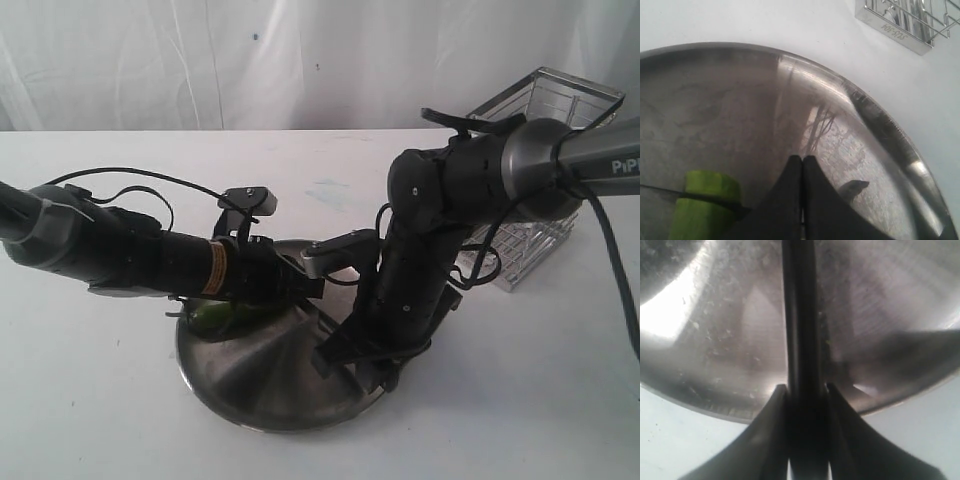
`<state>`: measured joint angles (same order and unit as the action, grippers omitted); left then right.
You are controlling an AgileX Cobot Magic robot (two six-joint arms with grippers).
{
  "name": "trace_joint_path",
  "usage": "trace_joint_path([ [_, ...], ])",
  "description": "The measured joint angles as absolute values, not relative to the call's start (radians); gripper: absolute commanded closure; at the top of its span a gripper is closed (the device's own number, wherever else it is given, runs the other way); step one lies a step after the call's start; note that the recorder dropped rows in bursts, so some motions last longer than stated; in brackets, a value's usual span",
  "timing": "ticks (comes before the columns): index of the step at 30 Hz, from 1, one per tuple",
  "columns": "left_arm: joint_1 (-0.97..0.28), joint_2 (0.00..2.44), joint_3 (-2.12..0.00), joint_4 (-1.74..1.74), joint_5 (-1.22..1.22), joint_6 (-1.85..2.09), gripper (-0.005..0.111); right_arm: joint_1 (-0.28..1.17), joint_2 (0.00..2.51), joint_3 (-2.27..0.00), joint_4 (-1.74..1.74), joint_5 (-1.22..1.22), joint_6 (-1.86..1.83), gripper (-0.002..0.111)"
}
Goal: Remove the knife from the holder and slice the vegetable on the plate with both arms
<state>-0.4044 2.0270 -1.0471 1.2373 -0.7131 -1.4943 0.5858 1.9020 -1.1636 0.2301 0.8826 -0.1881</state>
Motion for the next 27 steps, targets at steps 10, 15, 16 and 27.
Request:
trace_joint_path([
  [10,-0.349,1.986,-1.033,1.226,-0.689,-1.503,0.107,0.586,1.902,-1.164,0.242,0.912,-0.184,0.108],
  [15,-0.293,1.936,-1.031,1.218,-0.668,-1.494,0.107,0.586,1.902,-1.164,0.241,0.917,-0.183,0.108],
  [16,-0.285,1.932,-1.031,1.218,-0.666,-1.492,0.107,0.586,1.902,-1.164,0.241,0.917,-0.183,0.108],
  [27,-0.282,1.976,-1.031,1.22,-0.662,-1.46,0.107,0.586,1.902,-1.164,0.241,0.917,-0.183,0.108],
])
